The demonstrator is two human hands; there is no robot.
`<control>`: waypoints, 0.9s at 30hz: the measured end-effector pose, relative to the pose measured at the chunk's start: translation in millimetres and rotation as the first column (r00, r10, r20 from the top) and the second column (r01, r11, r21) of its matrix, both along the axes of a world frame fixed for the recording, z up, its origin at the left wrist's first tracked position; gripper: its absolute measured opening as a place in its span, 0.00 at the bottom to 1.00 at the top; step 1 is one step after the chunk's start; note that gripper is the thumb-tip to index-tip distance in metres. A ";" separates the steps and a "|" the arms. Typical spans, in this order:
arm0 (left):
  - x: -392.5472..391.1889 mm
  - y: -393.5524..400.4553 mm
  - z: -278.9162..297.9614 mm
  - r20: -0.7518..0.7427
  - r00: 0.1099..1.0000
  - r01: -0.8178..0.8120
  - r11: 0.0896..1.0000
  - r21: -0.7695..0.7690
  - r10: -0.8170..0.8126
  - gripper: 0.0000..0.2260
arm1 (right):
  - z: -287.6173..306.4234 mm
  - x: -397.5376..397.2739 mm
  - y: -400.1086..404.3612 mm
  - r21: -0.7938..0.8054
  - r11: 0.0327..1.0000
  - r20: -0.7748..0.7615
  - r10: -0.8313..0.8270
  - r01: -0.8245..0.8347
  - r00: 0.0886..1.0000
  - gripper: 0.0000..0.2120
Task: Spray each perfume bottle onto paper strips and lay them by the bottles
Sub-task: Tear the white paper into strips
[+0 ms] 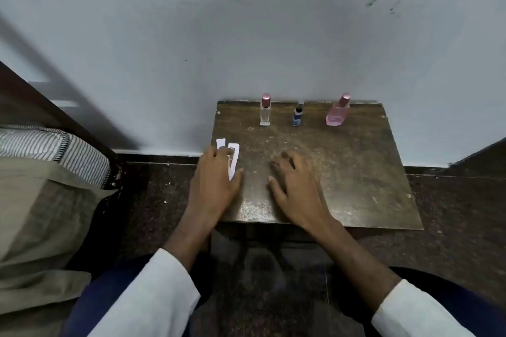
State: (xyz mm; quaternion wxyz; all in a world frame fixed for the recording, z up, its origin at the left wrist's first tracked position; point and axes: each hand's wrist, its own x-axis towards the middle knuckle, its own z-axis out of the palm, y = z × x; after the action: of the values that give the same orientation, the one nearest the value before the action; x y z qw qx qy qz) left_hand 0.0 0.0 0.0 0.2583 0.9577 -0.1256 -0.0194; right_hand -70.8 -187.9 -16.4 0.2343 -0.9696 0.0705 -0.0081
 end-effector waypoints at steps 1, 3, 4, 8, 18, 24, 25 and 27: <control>5.8 2.1 -3.7 -0.010 1.000 -0.018 1.000 0.006 0.018 0.21 | -3.1 3.2 -0.5 0.011 1.000 -0.004 0.018 -0.018 1.000 0.22; 13.3 3.9 -5.8 -0.033 0.997 -0.071 0.997 0.041 0.072 0.24 | -3.2 6.8 -1.6 -0.003 1.000 -0.022 0.022 -0.022 1.000 0.22; 15.8 4.9 -3.8 -0.054 0.995 -0.085 0.994 0.076 0.089 0.25 | -3.1 6.7 -1.9 -0.019 0.999 -0.041 0.031 -0.032 0.999 0.22; 25.1 1.7 -8.8 -0.077 0.989 -0.116 0.987 0.107 0.124 0.24 | -7.5 12.8 -5.2 -0.056 0.997 -0.038 0.043 -0.045 0.998 0.20; 35.8 4.5 -18.3 -0.087 0.974 -0.203 0.978 0.057 0.207 0.25 | -12.9 15.2 -11.3 -0.067 0.996 -0.009 0.057 -0.057 0.998 0.18; 40.3 10.3 -15.5 -0.257 0.930 -0.280 0.960 -0.027 0.264 0.23 | -11.8 14.1 -13.5 -0.048 0.997 -0.005 0.062 -0.062 0.998 0.18; 40.4 11.0 -15.6 -0.268 0.926 -0.282 0.959 -0.026 0.265 0.23 | -11.8 14.2 -13.6 -0.047 0.997 -0.006 0.064 -0.064 0.998 0.18; 40.2 12.0 -14.9 -0.265 0.928 -0.275 0.961 -0.012 0.262 0.22 | -11.7 14.4 -13.8 -0.044 0.997 -0.007 0.065 -0.065 0.998 0.18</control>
State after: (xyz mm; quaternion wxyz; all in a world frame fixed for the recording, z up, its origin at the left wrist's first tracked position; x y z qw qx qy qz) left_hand 40.2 12.0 -14.9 0.2959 0.9484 0.0412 -0.1065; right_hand -56.4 -201.7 -28.0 0.2128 -0.9763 0.0396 0.0007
